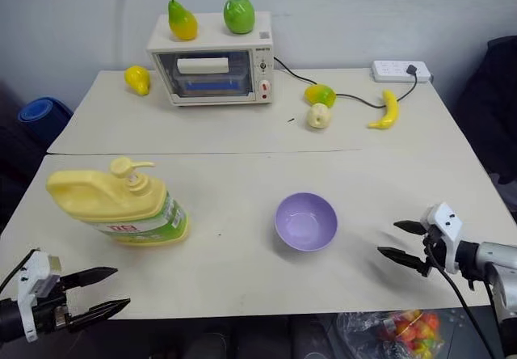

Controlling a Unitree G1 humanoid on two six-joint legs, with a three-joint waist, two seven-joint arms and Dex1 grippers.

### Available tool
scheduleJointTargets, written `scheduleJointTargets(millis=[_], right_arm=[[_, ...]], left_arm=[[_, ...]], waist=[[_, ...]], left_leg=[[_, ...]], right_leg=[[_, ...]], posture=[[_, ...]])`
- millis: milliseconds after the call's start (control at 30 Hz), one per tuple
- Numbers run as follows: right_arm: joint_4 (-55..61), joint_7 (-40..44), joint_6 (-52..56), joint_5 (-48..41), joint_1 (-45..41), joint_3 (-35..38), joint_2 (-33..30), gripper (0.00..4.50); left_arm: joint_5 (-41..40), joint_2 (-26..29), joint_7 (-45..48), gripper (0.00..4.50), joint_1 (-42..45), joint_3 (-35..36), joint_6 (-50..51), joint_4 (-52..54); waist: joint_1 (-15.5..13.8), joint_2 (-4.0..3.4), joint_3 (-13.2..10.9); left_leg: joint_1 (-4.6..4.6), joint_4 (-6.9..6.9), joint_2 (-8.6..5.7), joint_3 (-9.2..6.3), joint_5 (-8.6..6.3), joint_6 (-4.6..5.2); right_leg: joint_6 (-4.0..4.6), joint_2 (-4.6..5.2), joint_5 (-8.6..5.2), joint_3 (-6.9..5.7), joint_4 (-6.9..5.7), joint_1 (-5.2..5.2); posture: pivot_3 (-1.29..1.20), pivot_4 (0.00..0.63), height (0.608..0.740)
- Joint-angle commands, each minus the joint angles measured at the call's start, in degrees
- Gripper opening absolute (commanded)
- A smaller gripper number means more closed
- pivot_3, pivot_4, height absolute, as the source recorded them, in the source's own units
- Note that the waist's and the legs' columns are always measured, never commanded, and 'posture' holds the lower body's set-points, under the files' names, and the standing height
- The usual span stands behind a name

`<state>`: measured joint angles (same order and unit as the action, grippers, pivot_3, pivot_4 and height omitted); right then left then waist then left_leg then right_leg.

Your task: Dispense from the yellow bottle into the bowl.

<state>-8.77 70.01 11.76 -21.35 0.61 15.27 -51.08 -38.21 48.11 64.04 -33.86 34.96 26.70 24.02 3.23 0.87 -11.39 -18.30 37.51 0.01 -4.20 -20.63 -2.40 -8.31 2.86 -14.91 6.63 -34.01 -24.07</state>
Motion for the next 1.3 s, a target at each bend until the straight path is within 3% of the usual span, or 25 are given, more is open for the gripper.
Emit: scheduleJointTargets(millis=[33,200,267,300,400,700,833,933,1033,1300], right_arm=[[13.4,0.1,3.4,-4.0,4.2,4.3,-2.1,4.50],[30.3,0.9,9.5,-8.8,10.0,5.6,-4.5,4.50],[34.0,-1.8,10.5,-8.6,8.6,3.7,-3.9,4.50],[35.3,-3.3,10.5,-7.8,7.6,2.4,-3.4,4.50],[37.6,-6.8,9.9,-4.6,5.0,-2.1,-2.2,4.50],[38.3,-15.6,11.3,6.9,-3.7,-20.4,3.1,4.50],[36.9,-16.3,10.3,10.0,-6.0,-24.7,4.4,4.50],[35.8,-16.5,9.6,11.3,-7.2,-26.4,5.3,3.88],[33.7,-17.4,8.4,13.9,-8.3,-28.8,6.6,2.94],[29.1,-17.3,5.7,16.8,-9.0,-31.3,8.2,2.94]], left_arm=[[-7.2,3.0,1.4,4.47,-0.4,4.9,5.3,9.9],[-18.0,9.5,0.4,4.47,5.6,10.1,12.3,16.5],[-21.9,12.1,0.0,4.47,9.4,11.0,14.1,16.9],[-23.9,13.3,-0.3,4.47,11.4,11.2,15.0,16.9],[-27.1,15.7,-0.9,4.47,15.8,10.9,16.8,16.6],[-19.1,18.5,4.3,4.47,19.9,4.6,14.4,15.2],[-16.2,18.4,5.6,4.47,20.8,3.2,13.3,14.5],[-15.8,18.2,6.0,4.50,21.6,2.9,13.4,14.2],[-15.8,18.2,6.2,4.50,22.3,2.9,13.8,14.3],[-15.6,18.1,5.9,4.50,23.7,2.2,13.9,14.3]], waist=[[0.0,-0.03,0.0],[-0.1,0.05,-0.1],[0.1,0.10,-0.1],[0.3,0.16,-0.2],[0.3,0.22,-0.2],[0.0,0.22,-0.2],[-0.1,0.22,-0.2],[-0.1,0.22,-0.2],[0.1,0.22,-0.2],[0.0,0.22,-0.2]], left_leg=[[0.00,0.02,-0.01,0.00,0.00,0.00],[-0.03,0.22,0.03,-0.01,0.00,0.00],[-0.02,0.38,0.04,-0.01,0.00,0.00],[-0.02,0.40,0.04,0.02,-0.02,-0.03],[0.07,0.44,0.07,0.03,-0.04,-0.07],[-0.37,0.45,0.07,0.01,-0.07,-0.12],[-0.65,0.46,0.08,-0.03,-0.09,-0.15],[-0.88,0.47,0.08,-0.04,-0.09,-0.14],[-0.89,0.47,0.08,-0.04,-0.10,-0.13],[-0.88,0.52,0.08,-0.04,-0.09,-0.13]], right_leg=[[0.05,0.00,-0.03,0.01,0.00,0.00],[0.15,-0.12,-0.08,0.02,-0.06,0.00],[0.29,-0.13,-0.15,0.04,-0.02,0.09],[0.84,-0.14,-0.44,0.08,0.00,0.20],[0.86,-0.17,-0.46,0.09,0.01,0.39],[0.84,-0.16,-0.44,0.06,-0.18,-0.40],[0.08,-0.17,-0.02,-0.02,-0.31,-0.73],[0.05,-0.16,0.00,-0.04,-0.31,-0.95],[0.06,-0.17,-0.01,-0.04,-0.33,-0.98],[0.06,-0.17,-0.01,-0.04,-0.42,-0.98]], posture=[[0.00,0.150,0.740],[0.00,0.150,0.740],[0.00,0.150,0.740],[0.00,0.150,0.740],[0.00,0.150,0.740],[0.00,0.150,0.740],[0.00,0.150,0.740],[0.00,0.150,0.740],[0.00,0.150,0.740],[0.00,0.150,0.740]])
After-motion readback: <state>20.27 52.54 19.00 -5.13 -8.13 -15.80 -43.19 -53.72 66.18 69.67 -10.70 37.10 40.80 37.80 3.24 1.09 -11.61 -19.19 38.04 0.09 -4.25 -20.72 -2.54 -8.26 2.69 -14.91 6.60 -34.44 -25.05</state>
